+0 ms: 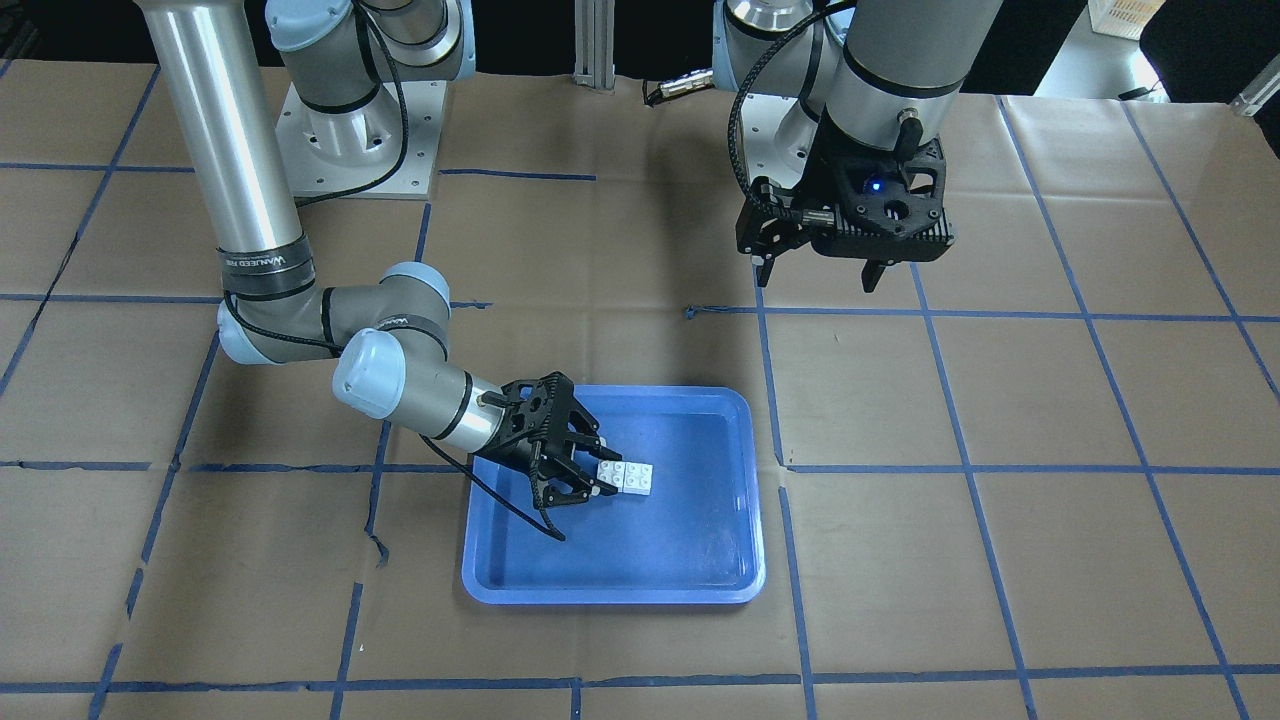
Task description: Assemble white blocks and place on blue tray
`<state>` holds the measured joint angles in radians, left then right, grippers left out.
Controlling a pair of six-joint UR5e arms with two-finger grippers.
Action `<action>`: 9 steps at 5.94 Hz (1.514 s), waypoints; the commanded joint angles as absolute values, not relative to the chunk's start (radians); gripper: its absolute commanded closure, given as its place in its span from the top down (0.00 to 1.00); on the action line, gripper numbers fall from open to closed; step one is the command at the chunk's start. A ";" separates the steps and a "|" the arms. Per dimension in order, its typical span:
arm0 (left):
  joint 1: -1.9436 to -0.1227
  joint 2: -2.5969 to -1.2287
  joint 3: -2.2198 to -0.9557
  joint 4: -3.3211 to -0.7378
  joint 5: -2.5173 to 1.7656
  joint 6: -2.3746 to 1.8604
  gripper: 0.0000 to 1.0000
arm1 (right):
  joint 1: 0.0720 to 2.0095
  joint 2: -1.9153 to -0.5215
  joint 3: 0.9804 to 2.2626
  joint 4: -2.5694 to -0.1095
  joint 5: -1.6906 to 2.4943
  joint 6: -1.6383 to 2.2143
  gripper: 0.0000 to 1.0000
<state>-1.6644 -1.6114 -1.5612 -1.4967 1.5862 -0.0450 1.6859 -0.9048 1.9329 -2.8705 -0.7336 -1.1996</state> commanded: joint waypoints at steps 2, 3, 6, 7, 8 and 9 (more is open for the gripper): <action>-1.666 -1.618 -1.563 -1.497 1.586 -0.046 0.99 | 1.686 -0.904 1.933 -2.870 -0.735 -1.186 0.82; -1.666 -1.621 -1.563 -1.493 1.586 -0.046 0.99 | 1.684 -0.917 1.925 -2.869 -0.739 -1.120 1.00; -1.666 -1.624 -1.563 -1.493 1.585 -0.046 0.99 | 1.617 -1.039 1.913 -2.795 -0.834 -0.986 1.00; -1.664 -1.624 -1.563 -1.491 1.585 -0.046 0.99 | 1.586 -1.107 1.913 -2.678 -0.885 -0.935 1.00; -1.664 -1.624 -1.563 -1.490 1.583 -0.046 0.99 | 1.568 -1.182 1.913 -2.546 -1.001 -0.933 1.00; -1.661 -1.623 -1.571 -1.506 1.586 -0.048 0.99 | 1.554 -1.254 1.911 -2.437 -1.091 -0.895 1.00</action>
